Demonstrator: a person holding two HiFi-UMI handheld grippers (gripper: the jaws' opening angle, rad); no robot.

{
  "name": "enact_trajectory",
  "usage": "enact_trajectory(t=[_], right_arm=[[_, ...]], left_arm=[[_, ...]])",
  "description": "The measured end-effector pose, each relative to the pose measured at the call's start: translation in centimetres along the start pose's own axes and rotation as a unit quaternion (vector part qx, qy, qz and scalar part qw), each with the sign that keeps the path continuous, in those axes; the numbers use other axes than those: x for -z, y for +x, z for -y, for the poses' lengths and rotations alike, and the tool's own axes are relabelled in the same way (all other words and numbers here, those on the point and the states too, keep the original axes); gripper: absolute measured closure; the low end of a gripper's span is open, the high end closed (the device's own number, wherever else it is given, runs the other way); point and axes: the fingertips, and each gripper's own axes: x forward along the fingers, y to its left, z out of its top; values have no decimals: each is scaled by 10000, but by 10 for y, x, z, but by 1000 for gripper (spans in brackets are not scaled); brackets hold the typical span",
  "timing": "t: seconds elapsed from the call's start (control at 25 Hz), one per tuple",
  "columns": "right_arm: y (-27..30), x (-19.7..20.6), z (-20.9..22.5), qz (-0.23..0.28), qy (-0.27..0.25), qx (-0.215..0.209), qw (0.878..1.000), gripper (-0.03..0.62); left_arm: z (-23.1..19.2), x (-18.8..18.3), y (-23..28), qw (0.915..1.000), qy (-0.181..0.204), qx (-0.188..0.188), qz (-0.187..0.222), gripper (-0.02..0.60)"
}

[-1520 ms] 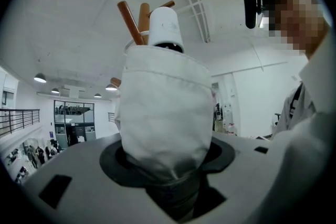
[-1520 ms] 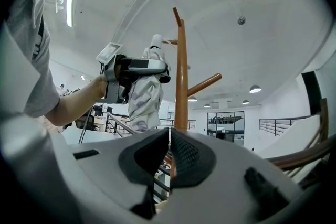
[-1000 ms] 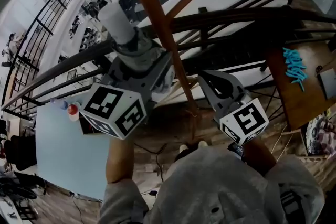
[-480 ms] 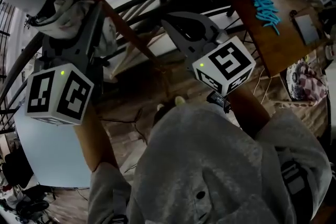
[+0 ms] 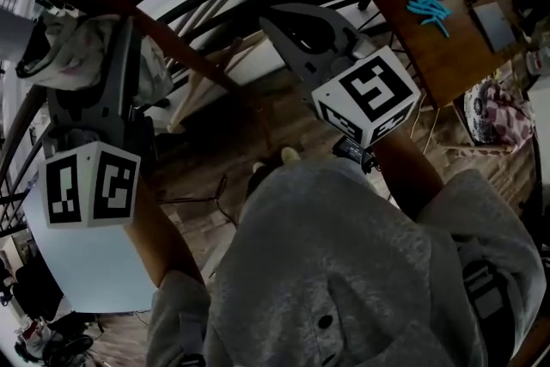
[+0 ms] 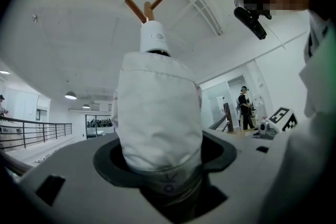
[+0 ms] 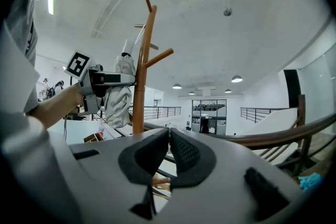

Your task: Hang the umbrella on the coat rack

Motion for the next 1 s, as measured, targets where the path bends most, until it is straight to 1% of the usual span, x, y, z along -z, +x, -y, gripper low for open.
enact_trajectory(t=[0.08, 0.2, 0.32, 0.52, 0.64, 0.76, 0.88, 1.0], right_arm=[[-3, 1, 5, -3, -1, 36, 10000, 566], [-5, 5, 10, -19, -11, 66, 10000, 566], [-13, 12, 15, -86, -118, 73, 9999, 566], [-32, 18, 32, -205, -343, 167, 9991, 566], [-42, 16, 35, -164, -293, 224, 9992, 566], [-46, 19, 30, -151, -221, 206, 9994, 566], [-44, 25, 18, -135, -246, 104, 9996, 566], [-48, 25, 11, -152, -212, 92, 9996, 566]], left_arm=[[-1, 0, -4, 9999, 29, -106, 57, 281], [-6, 1, -12, 9993, 158, -307, 106, 244], [-7, 6, -20, 9990, 137, -425, 62, 222], [2, 20, -33, 9987, 75, -488, -112, 220], [8, 27, -46, 9983, 33, -552, -195, 221], [14, 36, -57, 9978, -100, -606, -243, 221], [20, 52, -68, 9970, -151, -655, -394, 221], [24, 64, -82, 9955, -324, -741, -490, 221]])
